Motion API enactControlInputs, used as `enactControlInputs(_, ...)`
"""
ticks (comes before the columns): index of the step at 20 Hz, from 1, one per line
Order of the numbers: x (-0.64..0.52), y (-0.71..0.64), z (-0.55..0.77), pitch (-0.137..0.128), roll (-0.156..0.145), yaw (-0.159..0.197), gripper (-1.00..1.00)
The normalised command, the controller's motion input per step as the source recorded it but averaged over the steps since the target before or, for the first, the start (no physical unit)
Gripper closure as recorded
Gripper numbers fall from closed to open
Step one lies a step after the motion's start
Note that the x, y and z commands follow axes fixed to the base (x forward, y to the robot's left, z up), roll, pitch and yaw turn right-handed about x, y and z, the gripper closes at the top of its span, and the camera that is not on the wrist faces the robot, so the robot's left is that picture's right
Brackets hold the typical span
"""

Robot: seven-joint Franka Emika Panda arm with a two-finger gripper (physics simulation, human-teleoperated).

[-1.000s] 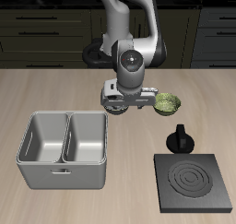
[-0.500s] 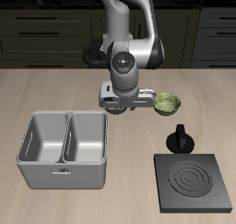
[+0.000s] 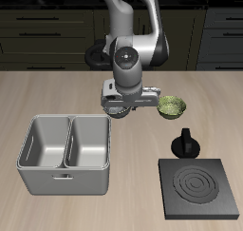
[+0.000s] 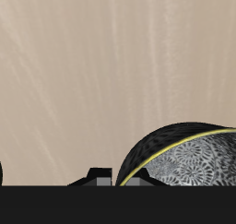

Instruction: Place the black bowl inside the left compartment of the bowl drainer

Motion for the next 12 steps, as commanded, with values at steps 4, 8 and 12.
enactControlInputs(4, -0.06, -0.04, 0.31, -0.066, -0.007, 0.026, 1.00)
enactControlInputs(8, -0.09, -0.05, 0.42, -0.074, 0.008, 0.018, 1.00)
enactControlInputs(12, -0.09, -0.05, 0.47, -0.085, 0.001, 0.016, 1.00)
